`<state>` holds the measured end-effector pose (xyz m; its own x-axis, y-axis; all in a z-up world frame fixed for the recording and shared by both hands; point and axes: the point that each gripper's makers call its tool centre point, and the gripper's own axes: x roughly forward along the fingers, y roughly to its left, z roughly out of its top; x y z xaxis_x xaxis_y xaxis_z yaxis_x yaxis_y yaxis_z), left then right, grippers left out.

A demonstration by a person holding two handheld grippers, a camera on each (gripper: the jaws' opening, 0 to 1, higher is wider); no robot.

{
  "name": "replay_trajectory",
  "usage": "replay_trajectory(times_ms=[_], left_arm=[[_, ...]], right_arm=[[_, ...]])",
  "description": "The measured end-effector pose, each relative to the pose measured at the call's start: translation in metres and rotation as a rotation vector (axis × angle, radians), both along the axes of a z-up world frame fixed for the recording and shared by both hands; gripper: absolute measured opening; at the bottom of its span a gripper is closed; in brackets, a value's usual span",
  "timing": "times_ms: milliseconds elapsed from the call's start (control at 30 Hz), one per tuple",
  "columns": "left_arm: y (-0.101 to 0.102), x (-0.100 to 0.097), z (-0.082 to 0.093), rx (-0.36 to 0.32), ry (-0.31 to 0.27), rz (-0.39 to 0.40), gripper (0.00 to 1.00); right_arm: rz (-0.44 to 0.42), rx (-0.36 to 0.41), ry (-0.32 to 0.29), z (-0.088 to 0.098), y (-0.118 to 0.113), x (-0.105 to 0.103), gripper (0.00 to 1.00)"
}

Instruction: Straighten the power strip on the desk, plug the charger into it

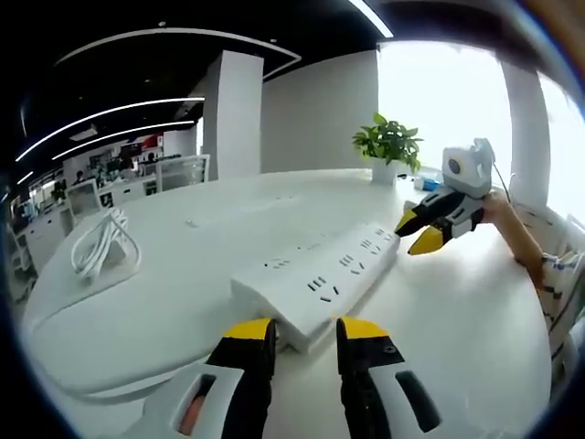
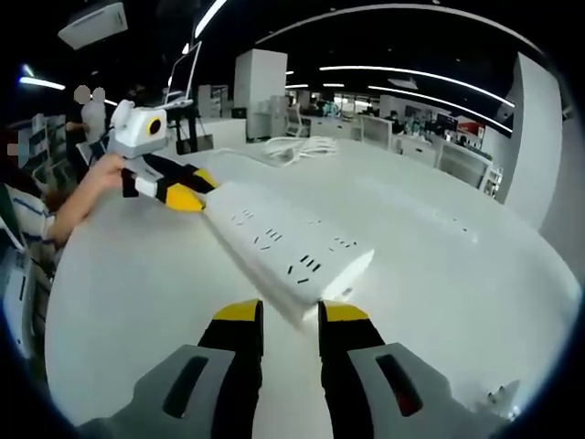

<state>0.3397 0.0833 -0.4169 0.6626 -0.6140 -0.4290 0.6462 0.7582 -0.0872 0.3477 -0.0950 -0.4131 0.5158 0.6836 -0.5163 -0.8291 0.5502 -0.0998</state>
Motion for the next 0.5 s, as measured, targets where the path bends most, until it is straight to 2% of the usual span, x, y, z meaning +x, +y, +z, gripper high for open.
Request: replay_trajectory(times_ms=[367, 500], left_arm=[[-0.0005, 0.0007, 0.0079, -0.033, -0.011, -0.001, 0.27], [0.0037, 0.0033, 0.0077, -0.051, -0.003, 0.015, 0.29]], right_arm=[[0.004, 0.005, 0.014, -0.0008, -0.0007, -0.0013, 0.23], [0.007, 0.013, 0.018, 0.0041, -0.0043, -0.0032, 0.23]])
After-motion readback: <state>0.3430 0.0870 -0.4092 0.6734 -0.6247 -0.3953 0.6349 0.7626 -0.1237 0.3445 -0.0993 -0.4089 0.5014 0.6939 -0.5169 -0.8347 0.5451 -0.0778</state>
